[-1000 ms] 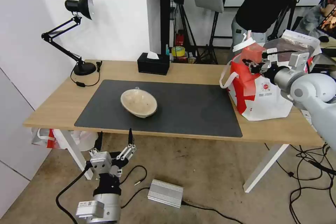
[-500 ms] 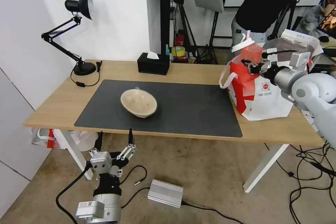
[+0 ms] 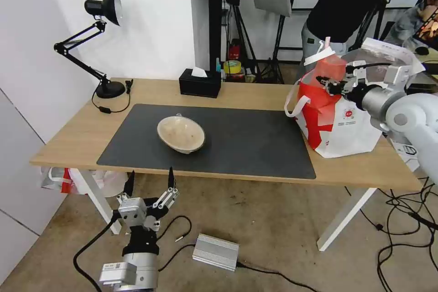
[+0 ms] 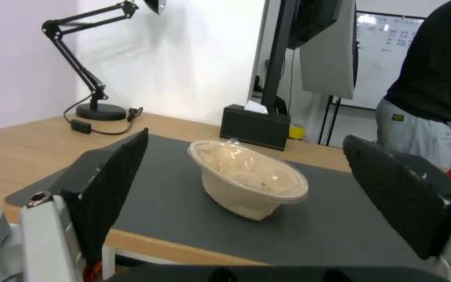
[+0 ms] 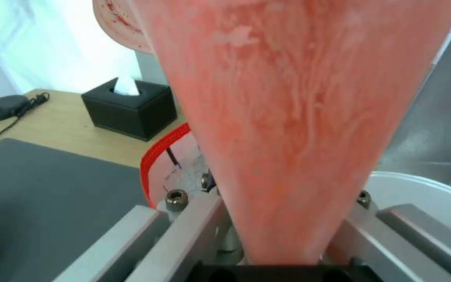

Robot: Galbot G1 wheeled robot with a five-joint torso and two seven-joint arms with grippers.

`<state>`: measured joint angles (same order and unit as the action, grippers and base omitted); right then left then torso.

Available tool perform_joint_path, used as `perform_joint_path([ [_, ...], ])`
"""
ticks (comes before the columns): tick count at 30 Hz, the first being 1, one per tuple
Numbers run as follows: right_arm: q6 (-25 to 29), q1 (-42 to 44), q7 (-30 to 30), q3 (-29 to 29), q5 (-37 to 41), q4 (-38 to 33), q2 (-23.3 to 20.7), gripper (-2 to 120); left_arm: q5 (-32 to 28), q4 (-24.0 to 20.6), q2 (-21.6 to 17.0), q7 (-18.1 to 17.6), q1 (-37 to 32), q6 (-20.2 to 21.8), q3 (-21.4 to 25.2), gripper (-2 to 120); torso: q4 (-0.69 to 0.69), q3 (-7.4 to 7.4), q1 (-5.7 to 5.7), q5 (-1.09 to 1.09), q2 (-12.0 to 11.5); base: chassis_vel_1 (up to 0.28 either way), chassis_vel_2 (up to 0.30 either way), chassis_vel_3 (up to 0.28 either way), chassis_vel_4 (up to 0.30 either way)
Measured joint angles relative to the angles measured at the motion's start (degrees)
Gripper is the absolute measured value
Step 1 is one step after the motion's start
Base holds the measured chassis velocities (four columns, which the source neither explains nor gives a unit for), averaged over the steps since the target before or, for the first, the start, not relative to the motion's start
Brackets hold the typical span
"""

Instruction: Pick up the trash from the table and place it into the takeout bag.

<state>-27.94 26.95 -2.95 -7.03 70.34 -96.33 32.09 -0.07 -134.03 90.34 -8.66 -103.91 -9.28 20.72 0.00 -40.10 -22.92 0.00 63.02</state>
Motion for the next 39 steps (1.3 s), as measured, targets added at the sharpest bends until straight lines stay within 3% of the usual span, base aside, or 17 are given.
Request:
perform_joint_path([
  [39, -1.89, 1.12, -2.86, -0.92, 2.79, -0.78, 0.47, 3, -0.02, -0.36, -0.12, 0.03, -0.17, 0.06, 0.10, 100, 0.00, 0.00, 0.00, 0.00, 0.00, 0.000, 0.000, 0.000, 0.000],
])
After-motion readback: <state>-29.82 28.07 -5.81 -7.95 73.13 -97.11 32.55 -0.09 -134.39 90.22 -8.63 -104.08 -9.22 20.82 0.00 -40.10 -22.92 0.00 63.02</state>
